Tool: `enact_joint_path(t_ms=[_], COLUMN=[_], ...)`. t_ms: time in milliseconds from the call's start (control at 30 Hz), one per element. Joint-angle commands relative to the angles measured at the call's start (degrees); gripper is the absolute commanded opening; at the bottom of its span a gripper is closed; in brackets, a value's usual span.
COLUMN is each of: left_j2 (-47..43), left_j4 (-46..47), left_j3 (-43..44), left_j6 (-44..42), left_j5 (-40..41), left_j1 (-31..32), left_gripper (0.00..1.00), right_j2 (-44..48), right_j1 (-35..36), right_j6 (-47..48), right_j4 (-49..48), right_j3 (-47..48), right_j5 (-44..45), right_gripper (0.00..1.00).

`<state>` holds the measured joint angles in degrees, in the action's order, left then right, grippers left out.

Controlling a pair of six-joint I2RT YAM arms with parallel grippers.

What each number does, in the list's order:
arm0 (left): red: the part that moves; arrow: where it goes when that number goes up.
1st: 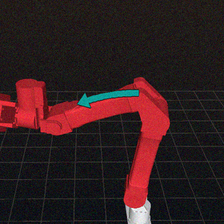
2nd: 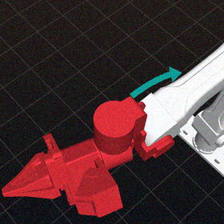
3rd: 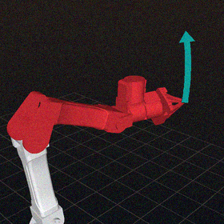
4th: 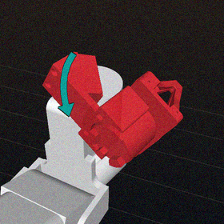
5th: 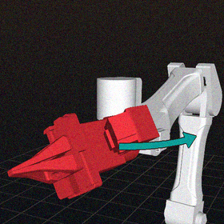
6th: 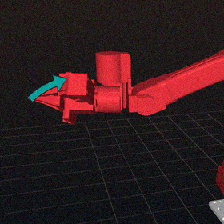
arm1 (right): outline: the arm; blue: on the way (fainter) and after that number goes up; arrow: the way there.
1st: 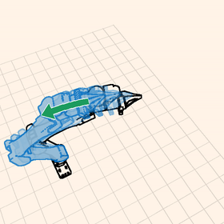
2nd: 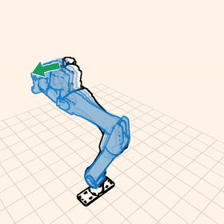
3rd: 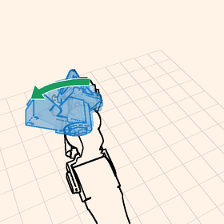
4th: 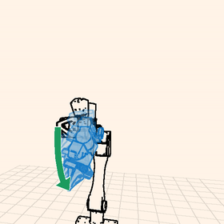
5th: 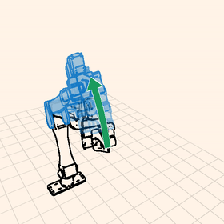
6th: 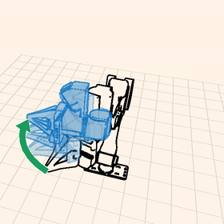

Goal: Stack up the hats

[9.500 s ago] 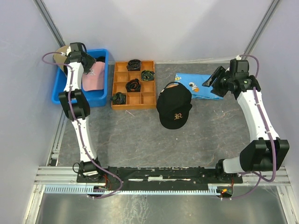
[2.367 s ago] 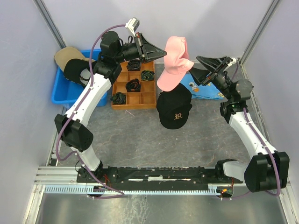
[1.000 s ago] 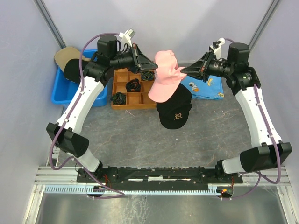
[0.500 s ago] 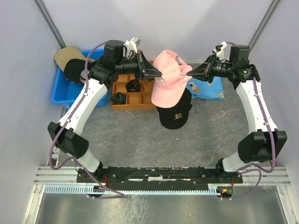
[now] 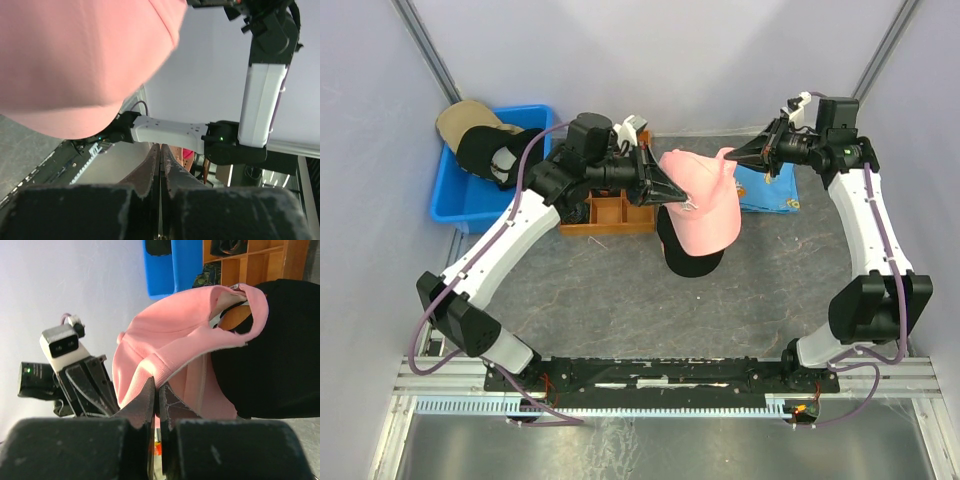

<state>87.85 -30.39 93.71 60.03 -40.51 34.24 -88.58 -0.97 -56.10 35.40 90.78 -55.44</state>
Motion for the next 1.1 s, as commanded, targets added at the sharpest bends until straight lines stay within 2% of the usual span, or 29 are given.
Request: enact_joint_path(t_ms=[0,300,467,600,767,1067], left_j2=[-2.8,-1.8,-2.3,-6.8,-12.6,-12.7], left_j4=[0.1,-0.5,-5.6,-6.7,-2.7,2.6], left_j3=[0.1,-1.2,1.1,-4.6,-14.1,-22.4], left_j6=[4.8,2.8,-1.4,-2.6,-2.4,-3.3], left_j5=[0.6,1.6,6.6,10.8,11.7,13.5], left_j1=[2.1,3.6,1.5,-5.5,-15.0,-16.0], left_gripper=[0.03,0.03,0.03,0.03,0.03,0.03], right_j2=[-0.7,-1.4,-2.3,-3.1,-4.8,-7.2], right_j1=[-0.6,-0.7,-0.8,-1.4,-1.9,-1.9], right_j6=[0.9,4.2,8.5,13.7,18.0,24.5], right_j4=[-1.3,0.9,4.2,9.0,12.3,16.9], right_j3=[0.6,-2.4,-4.2,-4.4,-5.9,-6.6], right_j5=[-0.5,-0.2,-0.3,1.9,4.5,9.8], right_gripper=[0.07,0.1,0.16,0.2,0.27,0.33])
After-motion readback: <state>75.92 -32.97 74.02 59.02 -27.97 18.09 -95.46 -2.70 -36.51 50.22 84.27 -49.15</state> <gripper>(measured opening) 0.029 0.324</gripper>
